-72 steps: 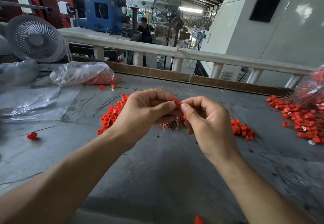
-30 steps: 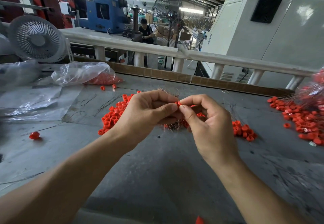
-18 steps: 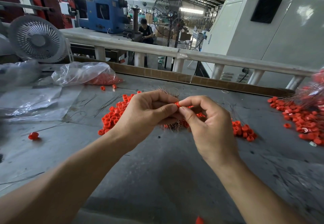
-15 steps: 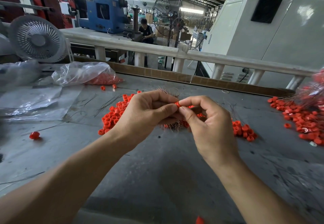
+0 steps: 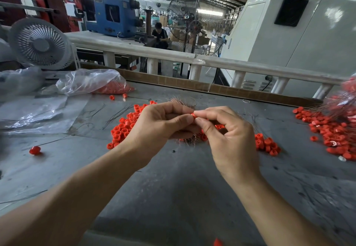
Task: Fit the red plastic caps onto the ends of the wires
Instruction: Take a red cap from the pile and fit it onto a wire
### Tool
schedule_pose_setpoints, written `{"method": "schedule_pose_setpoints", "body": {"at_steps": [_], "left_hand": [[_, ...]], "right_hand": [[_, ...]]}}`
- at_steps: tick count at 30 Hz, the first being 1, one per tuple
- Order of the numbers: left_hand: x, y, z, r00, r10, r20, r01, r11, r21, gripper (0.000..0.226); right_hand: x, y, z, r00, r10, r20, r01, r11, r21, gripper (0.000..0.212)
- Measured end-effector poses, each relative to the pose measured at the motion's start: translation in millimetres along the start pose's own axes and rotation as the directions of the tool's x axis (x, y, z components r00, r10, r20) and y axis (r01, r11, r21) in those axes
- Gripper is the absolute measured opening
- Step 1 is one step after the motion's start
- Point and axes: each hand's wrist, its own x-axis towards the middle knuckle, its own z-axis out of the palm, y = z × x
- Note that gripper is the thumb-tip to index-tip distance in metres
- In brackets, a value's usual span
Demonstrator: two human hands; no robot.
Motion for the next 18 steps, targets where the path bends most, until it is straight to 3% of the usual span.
{"method": "schedule_pose_setpoints", "body": {"at_steps": [13, 18], "left_hand": [[1.1, 2.8, -1.9, 0.999, -0.033, 0.02, 0.033, 0.999, -0.006, 0.017], [1.4, 1.1, -2.9, 1.0, 0.006, 0.024, -0.007, 0.999, 0.035, 0.017]], "right_hand": [[-0.1, -1.0, 0.5, 1.0, -0.029, -0.011, 0.029, 0.999, -0.023, 0.007], [0.1, -1.0, 1.5, 0.999, 0.024, -0.02, -0.023, 0.998, 0.05, 0.012]]}}
